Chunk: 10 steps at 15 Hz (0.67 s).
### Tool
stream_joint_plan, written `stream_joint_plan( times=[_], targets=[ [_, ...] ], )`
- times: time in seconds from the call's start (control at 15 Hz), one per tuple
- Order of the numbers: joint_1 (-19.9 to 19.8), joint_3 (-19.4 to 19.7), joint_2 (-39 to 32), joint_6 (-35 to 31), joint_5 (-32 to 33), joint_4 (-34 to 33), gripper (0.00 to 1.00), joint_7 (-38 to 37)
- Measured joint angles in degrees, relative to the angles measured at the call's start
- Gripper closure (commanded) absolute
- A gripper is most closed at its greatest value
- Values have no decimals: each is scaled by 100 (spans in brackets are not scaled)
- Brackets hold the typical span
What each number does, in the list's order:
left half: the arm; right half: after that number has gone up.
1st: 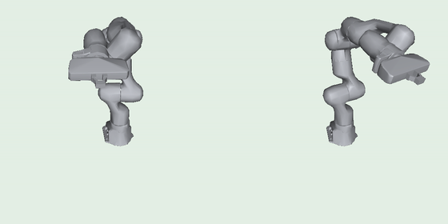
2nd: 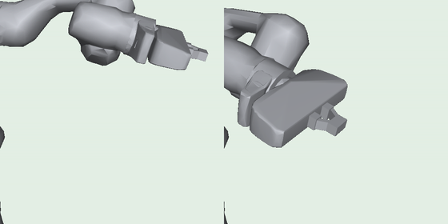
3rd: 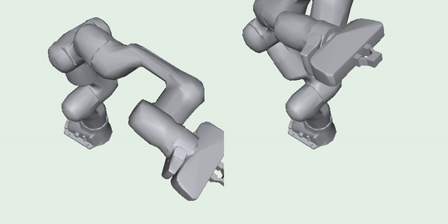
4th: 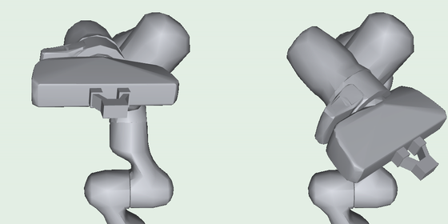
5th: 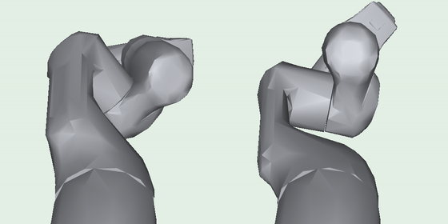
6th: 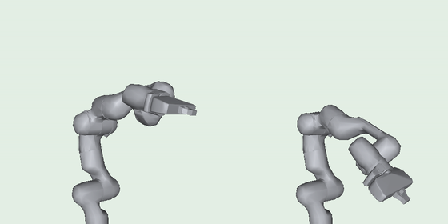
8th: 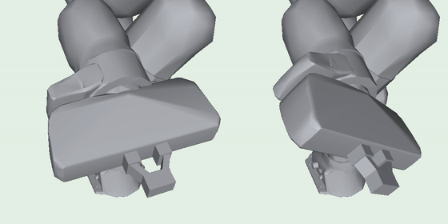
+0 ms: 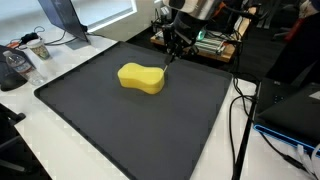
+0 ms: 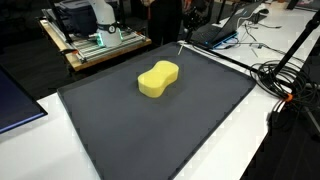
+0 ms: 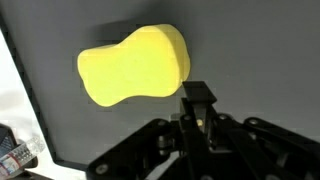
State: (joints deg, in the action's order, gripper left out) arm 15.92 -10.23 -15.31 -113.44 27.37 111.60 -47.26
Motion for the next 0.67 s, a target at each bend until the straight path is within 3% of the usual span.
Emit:
stream_joint_plan(
  times=[0.67],
  targets=[
    [892, 324, -1676, 1170, 465, -1720, 97, -187]
  ],
)
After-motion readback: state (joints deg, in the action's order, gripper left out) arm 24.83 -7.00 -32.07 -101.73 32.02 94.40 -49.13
